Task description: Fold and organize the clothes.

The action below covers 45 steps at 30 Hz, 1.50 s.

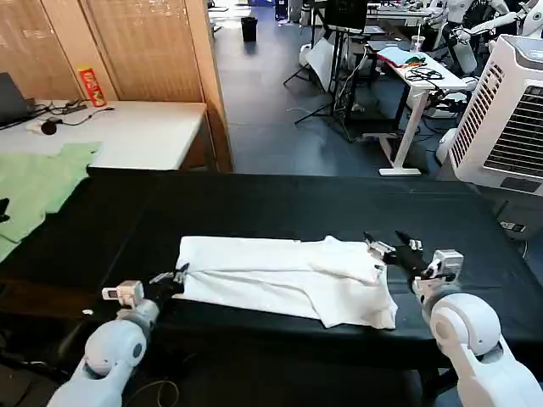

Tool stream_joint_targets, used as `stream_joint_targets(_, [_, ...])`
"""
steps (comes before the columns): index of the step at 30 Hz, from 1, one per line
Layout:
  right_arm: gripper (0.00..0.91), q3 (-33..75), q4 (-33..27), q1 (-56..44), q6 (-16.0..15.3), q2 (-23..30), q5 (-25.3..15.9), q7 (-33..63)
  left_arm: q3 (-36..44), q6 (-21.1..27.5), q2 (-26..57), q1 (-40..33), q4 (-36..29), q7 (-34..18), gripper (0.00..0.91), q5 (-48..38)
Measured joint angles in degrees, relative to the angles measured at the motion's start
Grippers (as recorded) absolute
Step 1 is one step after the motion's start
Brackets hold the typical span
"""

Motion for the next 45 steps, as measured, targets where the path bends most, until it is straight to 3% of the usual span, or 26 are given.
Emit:
stream_joint_targets(6, [0.878,1.1,0.2,-0.5,0.4,-0.2,0.0,-0.3,-1.5,-2.8,2.0,-0.8,0.2,1.6,0.000,9.9])
stream_joint_targets(13, [0.878,1.4,0.4,-1.0,0.7,0.8,-0.7,-0.5,-5.5,-7.3,11.6,-1.7,3.8,1.9,0.000,13.5])
stream_joint_targets(19, [0.878,1.4,0.7,-2.0,1.1,1.7,-2.2,-0.8,-5.6,-6.6,15.0,-0.3,3.1,1.0,0.000,16.1])
stream_joint_targets(30, [0.878,4.5,1.5,-5.2,1.5,2.8,-4.4,-1.2,6.2,-0.2,4.1,0.0,-11.1,-2.3,0.000,10.7])
stream_joint_targets(37, [0.878,6.0,1.6,-6.8,1.5,3.0,-5.2,-1.4,16.9,0.2,-4.0,-2.4,-11.9,-2.1,0.000,8.7])
stream_joint_targets(45, [0.878,5.3,1.1,-7.0,1.6,3.3,-6.3,-1.7,23.1,-0.9,-12.0,-5.1,-8.8,-1.6,0.000,9.9])
